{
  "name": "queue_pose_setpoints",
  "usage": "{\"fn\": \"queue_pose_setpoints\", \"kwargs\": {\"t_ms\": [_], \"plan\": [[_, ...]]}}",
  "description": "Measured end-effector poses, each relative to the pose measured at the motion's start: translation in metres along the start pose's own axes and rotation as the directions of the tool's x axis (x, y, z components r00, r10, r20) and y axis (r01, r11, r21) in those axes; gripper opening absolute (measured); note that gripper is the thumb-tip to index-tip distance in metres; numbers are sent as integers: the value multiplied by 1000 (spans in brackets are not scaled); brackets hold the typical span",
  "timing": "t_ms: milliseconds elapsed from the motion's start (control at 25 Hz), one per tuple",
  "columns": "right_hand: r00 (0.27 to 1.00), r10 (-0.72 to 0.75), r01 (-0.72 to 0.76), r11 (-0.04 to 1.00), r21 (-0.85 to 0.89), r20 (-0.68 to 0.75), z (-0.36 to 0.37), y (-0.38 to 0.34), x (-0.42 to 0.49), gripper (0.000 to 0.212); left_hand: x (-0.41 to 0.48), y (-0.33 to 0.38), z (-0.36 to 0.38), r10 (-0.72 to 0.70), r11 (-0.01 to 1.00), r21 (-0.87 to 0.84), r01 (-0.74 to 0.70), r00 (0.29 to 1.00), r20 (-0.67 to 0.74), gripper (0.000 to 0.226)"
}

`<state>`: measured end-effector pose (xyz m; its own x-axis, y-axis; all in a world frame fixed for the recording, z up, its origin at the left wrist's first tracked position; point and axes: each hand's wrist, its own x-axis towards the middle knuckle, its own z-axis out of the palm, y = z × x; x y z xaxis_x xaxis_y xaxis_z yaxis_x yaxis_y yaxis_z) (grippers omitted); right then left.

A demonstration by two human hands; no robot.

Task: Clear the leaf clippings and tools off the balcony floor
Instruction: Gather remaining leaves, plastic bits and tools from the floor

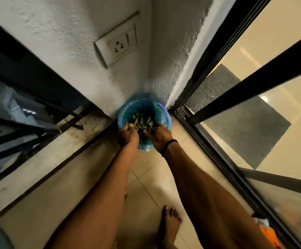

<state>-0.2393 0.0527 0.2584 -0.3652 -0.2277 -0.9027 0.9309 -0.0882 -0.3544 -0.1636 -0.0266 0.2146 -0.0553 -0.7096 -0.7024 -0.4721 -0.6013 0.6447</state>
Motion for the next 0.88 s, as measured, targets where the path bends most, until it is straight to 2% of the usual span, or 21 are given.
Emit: {"fn": "queue_pose_setpoints", "kwargs": {"t_ms": [80, 160, 240, 320, 400, 440, 520, 600, 680, 760, 800, 880], "plan": [[996, -41, 41, 999, -5, -75, 1, -2, 7, 40, 29, -5, 8, -30, 982, 185, 26, 999, 21, 53], [981, -70, 70, 998, -9, -182, -5, -2, 6, 32, 17, 5, 2, 14, 940, 340, -24, 999, 34, 51], [979, -113, 102, 992, -71, -167, -12, 0, -11, 20, -9, 20, -8, 80, 890, 443, -112, 993, 89, 47], [971, -134, 131, 991, -32, -196, -16, 2, -37, 19, -31, 30, -21, 111, 839, 515, -177, 981, 156, 41], [964, -156, 169, 985, 44, -216, -24, 3, -66, 19, -54, 37, -28, 150, 803, 522, -288, 945, 290, 39], [961, -146, 176, 977, 117, -234, -29, 0, -82, 19, -62, 39, -29, 153, 789, 526, -318, 930, 333, 46], [953, -87, 186, 924, 333, -290, -50, -6, -109, 16, -82, 43, -18, 120, 766, 543, -344, 907, 405, 56], [948, -63, 217, 848, 484, -313, -86, -9, -134, 15, -116, 43, -2, 54, 682, 604, -412, 852, 521, 38], [940, -83, 267, 786, 558, -332, -131, -10, -156, 13, -168, 40, 16, 105, 625, 585, -517, 798, 593, 25], [916, -89, 332, 715, 615, -391, -191, -9, -177, 11, -199, 10, 42, 121, 555, 601, -576, 770, 626, 24], [897, -78, 368, 677, 638, -434, -229, -1, -189, 11, -207, -18, 55, 117, 496, 591, -636, 723, 681, 31], [879, -68, 400, 641, 655, -471, -298, 18, -213, 12, -239, -66, 74, 120, 409, 590, -696, 683, 721, 39]]}}
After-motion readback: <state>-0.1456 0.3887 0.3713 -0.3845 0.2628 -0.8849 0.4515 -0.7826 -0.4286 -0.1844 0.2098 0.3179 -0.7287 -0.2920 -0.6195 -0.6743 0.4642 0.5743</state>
